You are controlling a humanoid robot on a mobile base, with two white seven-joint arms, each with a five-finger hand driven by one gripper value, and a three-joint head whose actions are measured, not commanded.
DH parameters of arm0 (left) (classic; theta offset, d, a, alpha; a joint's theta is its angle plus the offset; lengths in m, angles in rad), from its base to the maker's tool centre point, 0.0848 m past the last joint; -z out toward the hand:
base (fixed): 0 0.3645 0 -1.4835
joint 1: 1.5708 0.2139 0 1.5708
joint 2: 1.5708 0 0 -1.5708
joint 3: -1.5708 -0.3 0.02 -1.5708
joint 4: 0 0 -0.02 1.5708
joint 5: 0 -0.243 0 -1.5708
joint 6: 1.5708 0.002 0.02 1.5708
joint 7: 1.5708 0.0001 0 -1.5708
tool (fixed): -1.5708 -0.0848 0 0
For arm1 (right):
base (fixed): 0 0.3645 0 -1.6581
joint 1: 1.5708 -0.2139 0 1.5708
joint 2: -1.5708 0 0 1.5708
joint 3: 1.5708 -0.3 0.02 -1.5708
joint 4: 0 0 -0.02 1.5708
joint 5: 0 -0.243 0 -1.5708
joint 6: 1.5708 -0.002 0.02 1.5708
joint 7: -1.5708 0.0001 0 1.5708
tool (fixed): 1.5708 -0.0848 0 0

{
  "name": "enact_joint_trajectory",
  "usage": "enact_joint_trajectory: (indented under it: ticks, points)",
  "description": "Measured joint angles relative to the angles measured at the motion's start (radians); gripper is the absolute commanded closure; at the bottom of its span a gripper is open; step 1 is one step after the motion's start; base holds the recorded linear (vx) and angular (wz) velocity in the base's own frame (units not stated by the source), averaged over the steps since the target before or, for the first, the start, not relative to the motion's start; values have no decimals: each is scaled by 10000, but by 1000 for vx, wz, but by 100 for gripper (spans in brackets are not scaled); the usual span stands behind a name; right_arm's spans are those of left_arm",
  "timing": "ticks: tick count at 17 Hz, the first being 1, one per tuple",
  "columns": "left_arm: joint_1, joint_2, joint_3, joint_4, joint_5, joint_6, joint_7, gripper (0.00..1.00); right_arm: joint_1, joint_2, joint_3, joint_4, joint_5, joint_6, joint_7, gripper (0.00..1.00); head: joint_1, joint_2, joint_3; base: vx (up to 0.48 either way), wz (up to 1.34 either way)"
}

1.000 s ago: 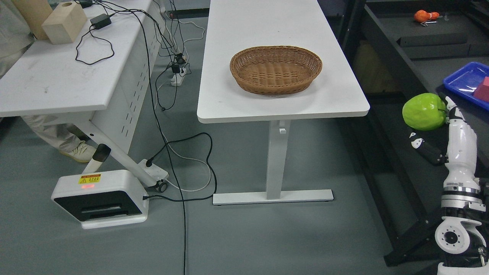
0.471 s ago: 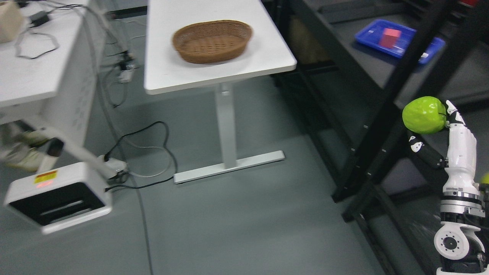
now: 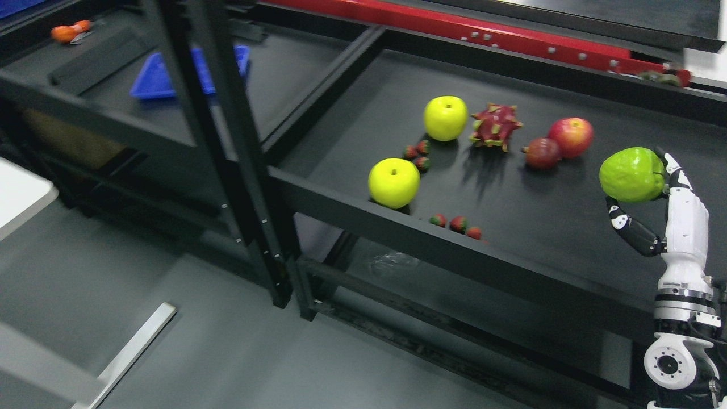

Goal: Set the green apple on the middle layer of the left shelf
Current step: 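Hold the green apple in the right hand while turning toward the shelf, then lower the green apple onto the shelf tray beside the red apples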

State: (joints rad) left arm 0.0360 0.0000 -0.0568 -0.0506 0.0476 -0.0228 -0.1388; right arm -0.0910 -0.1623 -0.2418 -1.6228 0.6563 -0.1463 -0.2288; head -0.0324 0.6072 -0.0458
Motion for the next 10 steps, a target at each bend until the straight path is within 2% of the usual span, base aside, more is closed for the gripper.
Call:
enact_joint_trajectory:
  ticks: [4,10]
  points:
    - [6,-1,0,0,0,-13,0,0,18,32,4,-11,1,0,20,100,0,0,0,236,-597]
    - [10,-1,0,0,0,-17,0,0,29,57,7,-15,4,9,56,100,0,-3,0,255,-168]
